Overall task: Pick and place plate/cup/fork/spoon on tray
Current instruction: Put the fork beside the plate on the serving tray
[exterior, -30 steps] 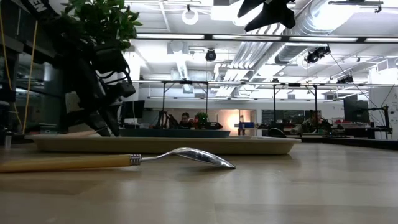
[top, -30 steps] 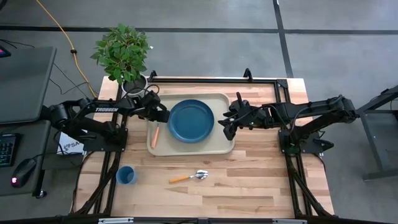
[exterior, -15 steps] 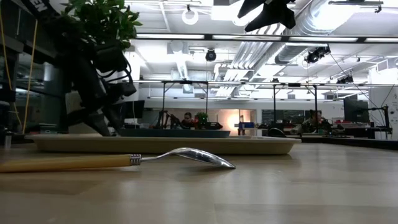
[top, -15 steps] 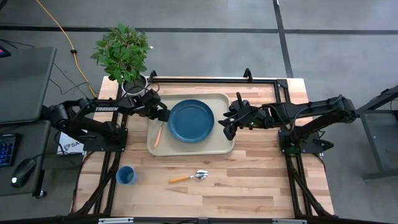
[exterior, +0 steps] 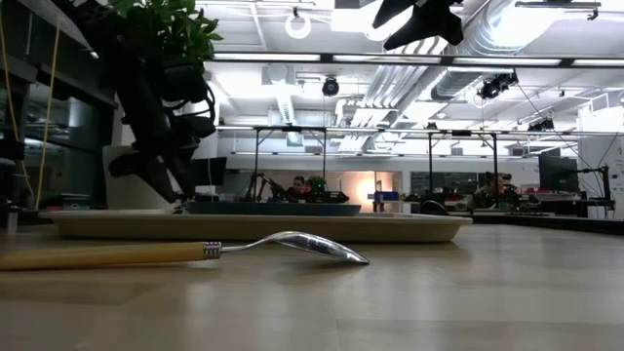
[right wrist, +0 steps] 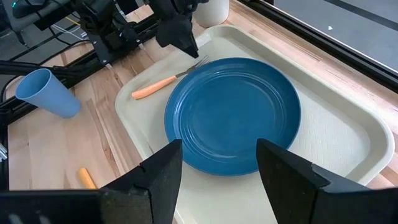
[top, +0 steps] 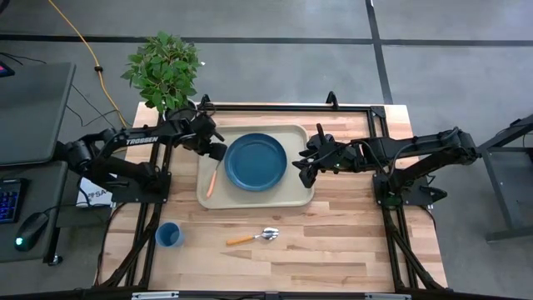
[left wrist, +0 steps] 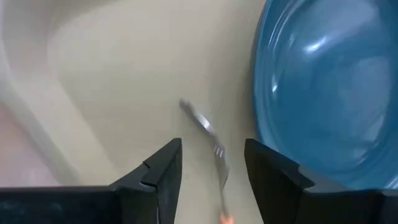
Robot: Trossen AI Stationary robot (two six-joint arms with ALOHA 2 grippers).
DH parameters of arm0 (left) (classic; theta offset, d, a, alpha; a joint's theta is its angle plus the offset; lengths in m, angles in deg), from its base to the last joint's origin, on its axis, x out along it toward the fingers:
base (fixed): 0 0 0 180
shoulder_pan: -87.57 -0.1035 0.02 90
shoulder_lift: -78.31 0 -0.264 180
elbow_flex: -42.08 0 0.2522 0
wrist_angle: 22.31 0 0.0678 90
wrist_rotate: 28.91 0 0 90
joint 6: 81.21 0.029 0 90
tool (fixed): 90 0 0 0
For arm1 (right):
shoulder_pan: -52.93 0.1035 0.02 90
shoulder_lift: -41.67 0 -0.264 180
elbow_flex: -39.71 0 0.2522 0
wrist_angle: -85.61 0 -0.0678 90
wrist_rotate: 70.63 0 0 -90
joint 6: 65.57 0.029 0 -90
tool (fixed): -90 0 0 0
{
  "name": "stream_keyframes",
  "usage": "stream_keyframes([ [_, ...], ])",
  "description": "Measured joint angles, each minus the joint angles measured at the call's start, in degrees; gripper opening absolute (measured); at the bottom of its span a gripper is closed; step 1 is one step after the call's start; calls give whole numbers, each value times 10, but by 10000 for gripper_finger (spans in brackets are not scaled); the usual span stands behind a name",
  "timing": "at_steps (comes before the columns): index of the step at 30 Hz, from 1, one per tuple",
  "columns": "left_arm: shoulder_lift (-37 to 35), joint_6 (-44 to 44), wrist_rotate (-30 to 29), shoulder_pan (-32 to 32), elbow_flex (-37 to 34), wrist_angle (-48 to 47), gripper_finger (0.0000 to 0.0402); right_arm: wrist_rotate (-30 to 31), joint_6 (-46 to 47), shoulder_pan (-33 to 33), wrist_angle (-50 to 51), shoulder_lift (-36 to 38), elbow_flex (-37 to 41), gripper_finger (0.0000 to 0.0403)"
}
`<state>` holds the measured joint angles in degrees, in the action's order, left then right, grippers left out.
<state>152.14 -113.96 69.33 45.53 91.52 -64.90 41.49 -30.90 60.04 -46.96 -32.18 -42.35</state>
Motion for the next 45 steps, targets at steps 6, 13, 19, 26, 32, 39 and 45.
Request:
stream_keyframes([
  [6,-10,-14,-71,50,-2,-59,105,0,0,0,0,0,0,197],
  [13,-14,-52,-124,102,-3,-24,9,0,0,0,0,0,0,197],
  [19,29,-70,-129,112,-2,-25,2,0,0,0,0,0,0,197],
  [26,42,-98,-130,131,-2,12,0,0,0,0,0,0,0,197],
  [32,42,-107,-130,143,-2,19,0,0,-1,0,0,0,0,197],
  [39,42,-123,-136,156,-2,34,0,1,-1,0,0,0,0,197],
  [45,42,-134,-136,170,-2,36,0,1,-1,0,0,0,0,197],
])
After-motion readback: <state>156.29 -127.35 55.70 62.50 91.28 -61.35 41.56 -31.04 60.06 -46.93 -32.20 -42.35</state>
